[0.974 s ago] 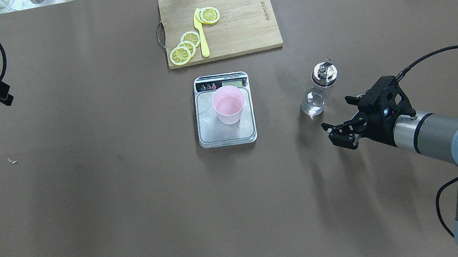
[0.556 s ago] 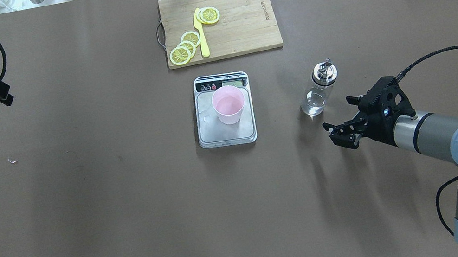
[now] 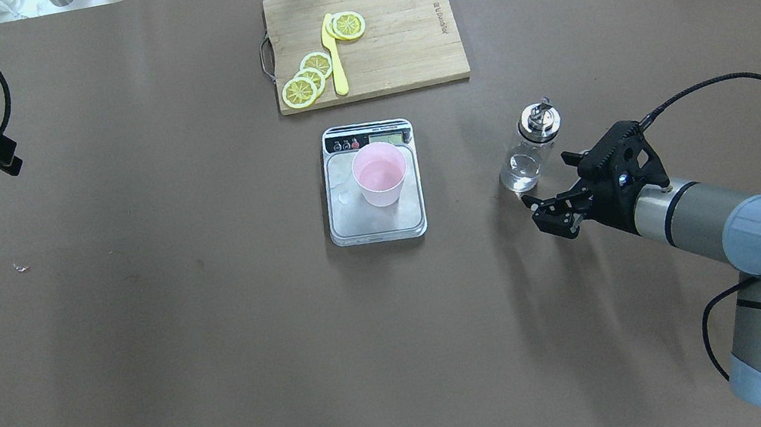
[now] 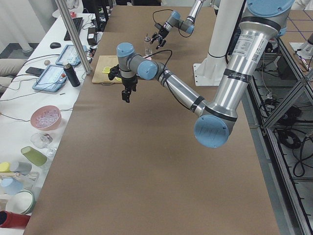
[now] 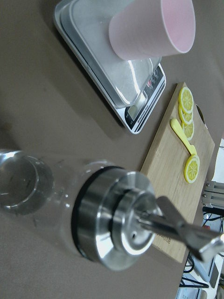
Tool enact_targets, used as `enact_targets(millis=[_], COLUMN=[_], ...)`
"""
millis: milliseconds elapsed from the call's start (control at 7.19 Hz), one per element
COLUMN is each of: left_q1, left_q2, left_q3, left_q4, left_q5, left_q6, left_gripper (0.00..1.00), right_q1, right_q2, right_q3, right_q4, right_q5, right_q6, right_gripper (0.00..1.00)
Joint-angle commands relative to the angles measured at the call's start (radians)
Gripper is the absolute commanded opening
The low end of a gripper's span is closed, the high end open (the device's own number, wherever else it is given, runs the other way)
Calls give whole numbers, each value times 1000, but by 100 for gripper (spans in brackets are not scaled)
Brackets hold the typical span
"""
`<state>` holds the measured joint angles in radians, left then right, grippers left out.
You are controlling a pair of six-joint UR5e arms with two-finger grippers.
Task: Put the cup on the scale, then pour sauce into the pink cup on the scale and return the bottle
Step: 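Close the right gripper around the dispenser's steel lid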
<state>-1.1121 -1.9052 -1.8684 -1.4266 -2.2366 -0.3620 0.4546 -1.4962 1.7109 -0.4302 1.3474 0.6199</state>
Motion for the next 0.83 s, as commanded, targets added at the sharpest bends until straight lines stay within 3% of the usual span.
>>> enact_targets(millis=[0, 695], left_q1=[0, 0], left_q2=[0, 0], left_q3=[0, 0], left_q4=[0, 0], left_q5=[0, 0], left_q6=[0, 0], left_gripper=[98, 98], right_q1=[12, 19], right_q2=[5, 31], right_q3=[-5, -47], right_q4=[1, 1], right_q5=[1, 1], right_q6=[0, 0], right_gripper=[95, 94])
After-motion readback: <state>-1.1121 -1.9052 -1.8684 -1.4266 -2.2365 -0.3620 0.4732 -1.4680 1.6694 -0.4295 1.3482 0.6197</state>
